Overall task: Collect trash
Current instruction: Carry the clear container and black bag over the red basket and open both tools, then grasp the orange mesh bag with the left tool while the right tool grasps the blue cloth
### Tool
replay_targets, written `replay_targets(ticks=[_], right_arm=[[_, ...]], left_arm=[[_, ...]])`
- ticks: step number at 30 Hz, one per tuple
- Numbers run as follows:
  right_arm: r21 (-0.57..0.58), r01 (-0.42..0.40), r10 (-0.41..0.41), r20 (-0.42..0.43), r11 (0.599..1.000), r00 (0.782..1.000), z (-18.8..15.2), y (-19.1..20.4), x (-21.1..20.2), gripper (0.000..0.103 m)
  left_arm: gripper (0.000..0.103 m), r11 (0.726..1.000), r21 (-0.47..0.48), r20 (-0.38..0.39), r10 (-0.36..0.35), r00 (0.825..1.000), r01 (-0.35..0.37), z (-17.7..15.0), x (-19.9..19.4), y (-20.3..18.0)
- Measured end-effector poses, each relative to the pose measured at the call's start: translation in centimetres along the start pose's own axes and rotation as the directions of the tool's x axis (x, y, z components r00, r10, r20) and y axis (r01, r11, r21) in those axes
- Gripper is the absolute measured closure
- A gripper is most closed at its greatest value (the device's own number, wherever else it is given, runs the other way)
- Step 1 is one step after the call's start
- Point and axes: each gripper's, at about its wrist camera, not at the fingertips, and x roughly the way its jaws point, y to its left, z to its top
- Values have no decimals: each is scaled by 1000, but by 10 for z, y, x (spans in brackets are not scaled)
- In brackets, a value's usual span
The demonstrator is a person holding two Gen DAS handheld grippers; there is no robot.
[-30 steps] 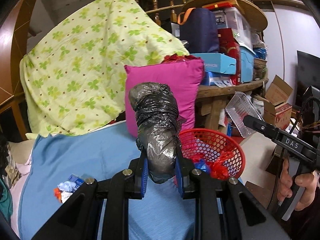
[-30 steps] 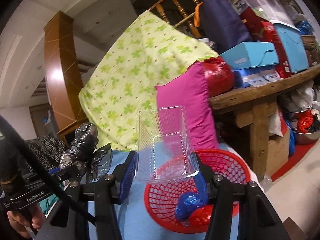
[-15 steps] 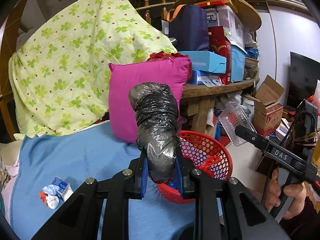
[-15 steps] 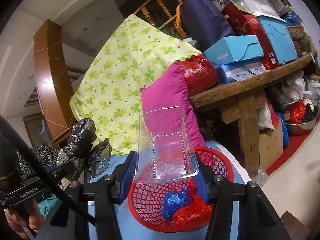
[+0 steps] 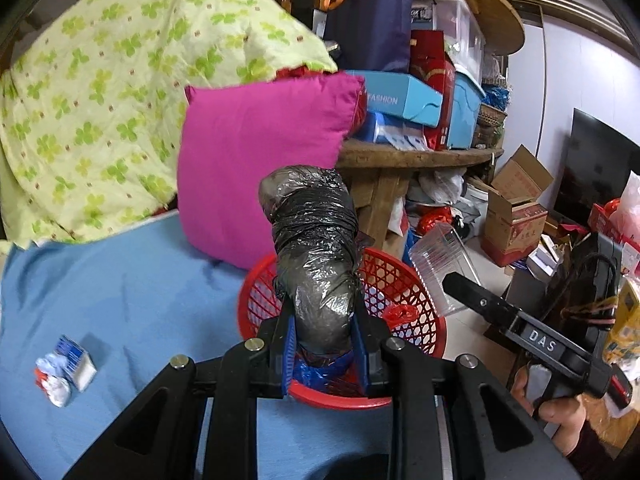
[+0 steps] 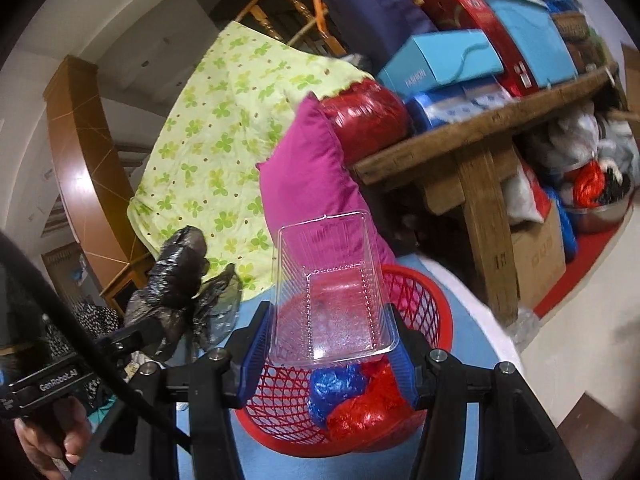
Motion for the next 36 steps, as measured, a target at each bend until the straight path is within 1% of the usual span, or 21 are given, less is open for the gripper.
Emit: replay_targets(ticks=[2,4,5,6,7,8,9,12,16,19,22,25,28,30,31,33,34,36], right_arm=[[30,-12,13,-16,999,1000,-2,-5,5,45],[64,-28,31,-32,998,999,-5,-11,12,45],[74,-31,34,-39,997,999,-7,-13,14,44],[95,-33,38,-52,995,998,-9,-15,19,44],[111,-35,43,-63,993,997,-11,-17,21,43],[128,-40,50,-77,991,996,-12,-19,24,39],[146,-40,54,-92,989,994,-14,-20,28,36],[153,-46,62,-106,987,992,-16,-19,31,36],[136,-53,67,-100,989,993,-16,-11,31,36],[104,-65,74,-91,992,993,-14,0,28,35],[67,-87,92,-81,994,992,-11,14,26,36],[15,-121,122,-81,993,989,-11,37,28,36],[-35,-149,145,-96,988,985,-14,60,33,36],[-71,-169,161,-117,983,980,-19,79,40,36],[-92,-178,165,-131,980,978,-23,89,45,36],[-131,-196,173,-165,972,971,-32,110,55,36],[-140,-205,179,-177,969,968,-35,116,59,36],[-163,-230,194,-211,960,958,-45,132,69,36]], left_arm=[[76,1000,-20,-18,-10,1000,10,-1,12,3],[73,1000,-27,-40,-16,999,15,-4,21,4],[64,999,-31,-53,-7,999,5,-6,25,5],[52,999,-37,-57,0,998,-2,-9,26,6],[48,999,-45,-55,6,998,-9,-12,27,9],[43,999,-50,-52,12,999,-15,-15,26,11],[43,998,-53,-51,17,999,-19,-17,24,14],[42,997,-63,-57,29,998,-32,-26,18,26],[42,994,-82,-61,63,996,-68,-40,6,48],[40,987,-83,-63,133,989,-138,-57,-9,74],[39,973,-112,-64,195,979,-201,-73,-24,104],[39,948,-171,-80,259,963,-269,-90,-39,143],[39,907,-249,-96,327,940,-341,-108,-57,186],[39,870,-311,-107,369,923,-384,-121,-71,216],[39,846,-346,-112,392,913,-405,-128,-79,233],[39,813,-387,-120,423,898,-434,-137,-89,254],[39,790,-410,-126,447,886,-457,-144,-96,268],[39,762,-437,-134,471,872,-479,-153,-103,285]])
